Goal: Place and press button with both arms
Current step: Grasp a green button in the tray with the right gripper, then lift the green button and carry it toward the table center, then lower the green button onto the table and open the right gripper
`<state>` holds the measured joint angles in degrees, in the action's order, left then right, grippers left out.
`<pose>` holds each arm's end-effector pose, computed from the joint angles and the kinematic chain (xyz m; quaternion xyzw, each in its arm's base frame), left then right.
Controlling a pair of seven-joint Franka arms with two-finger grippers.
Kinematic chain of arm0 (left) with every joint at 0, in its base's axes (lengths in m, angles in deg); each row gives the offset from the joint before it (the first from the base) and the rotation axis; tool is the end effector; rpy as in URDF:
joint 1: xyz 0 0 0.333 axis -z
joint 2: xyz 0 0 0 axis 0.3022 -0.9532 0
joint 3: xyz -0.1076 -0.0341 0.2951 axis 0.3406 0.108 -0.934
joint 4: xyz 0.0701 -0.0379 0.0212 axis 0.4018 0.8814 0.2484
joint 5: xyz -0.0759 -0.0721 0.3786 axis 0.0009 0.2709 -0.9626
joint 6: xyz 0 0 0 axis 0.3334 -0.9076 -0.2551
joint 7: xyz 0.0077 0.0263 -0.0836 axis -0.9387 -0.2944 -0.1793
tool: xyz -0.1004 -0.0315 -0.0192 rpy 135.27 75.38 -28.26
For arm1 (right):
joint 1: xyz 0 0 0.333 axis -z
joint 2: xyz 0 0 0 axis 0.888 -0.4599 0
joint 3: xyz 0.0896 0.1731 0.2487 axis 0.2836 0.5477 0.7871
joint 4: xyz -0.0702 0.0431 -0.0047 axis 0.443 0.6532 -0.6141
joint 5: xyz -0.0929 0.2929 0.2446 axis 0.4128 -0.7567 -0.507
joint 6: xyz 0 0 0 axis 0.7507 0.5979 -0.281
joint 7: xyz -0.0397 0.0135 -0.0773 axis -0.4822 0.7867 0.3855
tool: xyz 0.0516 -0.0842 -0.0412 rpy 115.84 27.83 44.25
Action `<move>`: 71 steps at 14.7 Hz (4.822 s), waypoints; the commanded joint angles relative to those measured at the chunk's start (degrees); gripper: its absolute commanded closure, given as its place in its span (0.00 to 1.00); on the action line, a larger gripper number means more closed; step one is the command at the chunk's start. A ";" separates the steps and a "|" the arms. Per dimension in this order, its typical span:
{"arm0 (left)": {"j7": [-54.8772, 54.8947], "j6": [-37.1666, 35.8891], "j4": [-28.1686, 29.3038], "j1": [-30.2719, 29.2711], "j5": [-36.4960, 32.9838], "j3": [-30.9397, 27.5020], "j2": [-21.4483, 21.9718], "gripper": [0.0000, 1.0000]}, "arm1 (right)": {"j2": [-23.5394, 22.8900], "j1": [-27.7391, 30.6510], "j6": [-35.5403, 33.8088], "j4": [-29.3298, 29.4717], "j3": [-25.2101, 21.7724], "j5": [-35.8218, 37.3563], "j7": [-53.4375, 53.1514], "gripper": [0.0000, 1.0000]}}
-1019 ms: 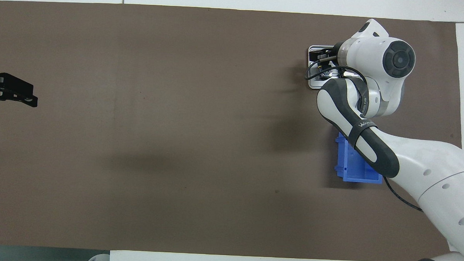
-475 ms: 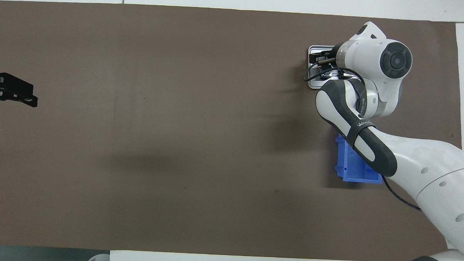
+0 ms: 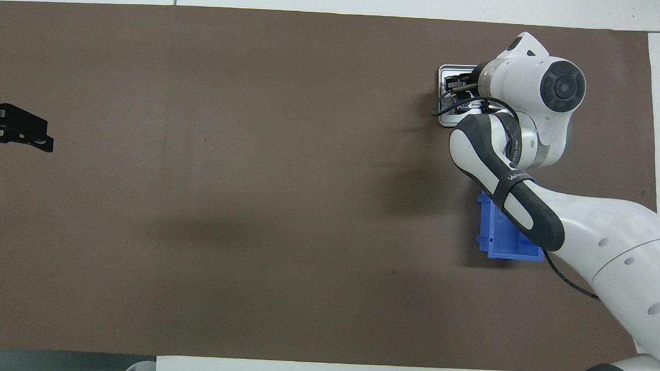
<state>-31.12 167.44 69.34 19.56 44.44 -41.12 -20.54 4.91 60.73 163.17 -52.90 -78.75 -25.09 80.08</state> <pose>0.5354 -0.0486 0.6090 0.9975 0.0062 -0.0705 0.0044 0.7002 0.0872 0.2948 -0.9756 -0.0854 -0.2002 0.0279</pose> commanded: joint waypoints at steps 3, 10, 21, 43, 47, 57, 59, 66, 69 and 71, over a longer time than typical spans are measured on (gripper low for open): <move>-0.02 -0.27 0.99 -0.04 0.48 -0.20 1.02 0.00 | -0.05 0.48 -0.36 -0.12 0.42 -0.01 0.86 0.79; -0.02 -0.27 0.99 -0.04 0.39 -0.20 1.02 0.00 | -0.05 0.57 -10.18 6.19 0.42 -0.71 0.95 0.87; -0.02 -0.27 0.99 -0.04 0.39 -0.20 1.02 0.00 | 1.88 -7.13 -35.49 18.15 -13.70 -10.29 -15.01 0.97; -0.02 -0.27 0.99 -0.04 0.48 -0.20 1.02 0.00 | 3.55 -40.47 -56.53 21.24 -35.35 -14.68 -82.01 0.96; -0.02 -0.45 0.99 -0.04 0.39 -0.20 1.02 0.00 | 3.55 -40.82 -54.86 19.67 -35.44 -20.39 -83.60 0.96; 0.07 -0.36 0.99 -0.04 0.48 -0.20 1.02 0.00 | 6.10 -59.70 -51.61 5.96 -48.25 -23.54 -86.05 0.96; -0.02 -0.28 0.99 -0.04 0.39 -0.20 1.02 0.00 | 5.49 -62.87 -50.30 3.76 -52.56 -28.81 -87.73 0.96; -0.11 -0.27 0.99 -0.04 0.39 -0.20 1.02 0.00 | 2.68 -67.90 -42.03 -2.84 -56.10 -32.26 -88.52 0.95; -0.20 -0.19 0.99 -0.04 0.39 -0.20 1.02 0.00 | 2.15 -68.77 -41.59 -2.58 -56.45 -35.07 -88.70 0.95; -0.28 -0.19 0.99 -0.04 0.48 -0.20 1.02 0.00 | 2.06 -69.56 -42.20 -2.40 -57.06 -35.34 -89.84 0.94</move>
<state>-31.14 167.43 69.34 19.56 44.44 -41.12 -20.54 6.89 -7.15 120.91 -55.00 -134.23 -59.11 -7.93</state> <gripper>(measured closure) 0.000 0.604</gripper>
